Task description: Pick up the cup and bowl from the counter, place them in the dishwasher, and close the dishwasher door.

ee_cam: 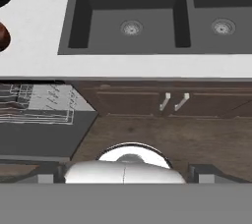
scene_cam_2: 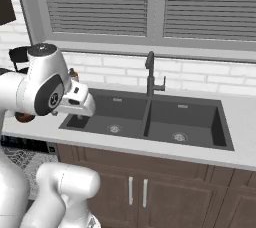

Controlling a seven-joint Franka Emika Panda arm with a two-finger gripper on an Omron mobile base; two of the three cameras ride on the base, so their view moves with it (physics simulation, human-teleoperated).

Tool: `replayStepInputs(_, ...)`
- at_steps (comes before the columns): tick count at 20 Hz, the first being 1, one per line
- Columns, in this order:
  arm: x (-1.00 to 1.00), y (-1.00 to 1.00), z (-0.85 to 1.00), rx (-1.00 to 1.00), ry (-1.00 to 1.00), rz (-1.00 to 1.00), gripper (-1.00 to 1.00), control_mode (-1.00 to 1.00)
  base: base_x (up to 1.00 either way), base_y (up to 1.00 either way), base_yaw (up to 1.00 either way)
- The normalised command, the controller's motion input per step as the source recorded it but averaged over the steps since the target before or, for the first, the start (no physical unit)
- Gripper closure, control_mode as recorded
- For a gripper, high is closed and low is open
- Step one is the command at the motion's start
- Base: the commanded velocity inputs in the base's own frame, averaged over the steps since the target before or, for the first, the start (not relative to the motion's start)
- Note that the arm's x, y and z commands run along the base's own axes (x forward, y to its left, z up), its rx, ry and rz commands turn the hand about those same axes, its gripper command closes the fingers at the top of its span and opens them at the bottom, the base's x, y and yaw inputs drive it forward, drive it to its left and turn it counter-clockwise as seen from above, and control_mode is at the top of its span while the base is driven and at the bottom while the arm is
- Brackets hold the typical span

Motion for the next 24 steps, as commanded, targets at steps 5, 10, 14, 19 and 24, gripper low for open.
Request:
replayStepInputs(5,-0.42,0.00,-0.06,0.00,0.00,0.00,-1.00,1.00,-0.17,0.00,0.00)
replayStepInputs(10,0.00,0.00,0.00,0.00,0.00,0.00,-1.00,1.00,-0.06,-0.42,0.38)
replayStepInputs(14,0.00,0.00,0.00,0.00,0.00,0.00,-1.00,1.00,-0.31,-0.76,0.78)
replayStepInputs(19,0.00,0.00,0.00,0.00,0.00,0.00,-1.00,1.00,-0.11,-0.48,0.89)
replayStepInputs(24,0.00,0.00,0.00,0.00,0.00,0.00,-1.00,1.00,0.00,-0.25,0.94)
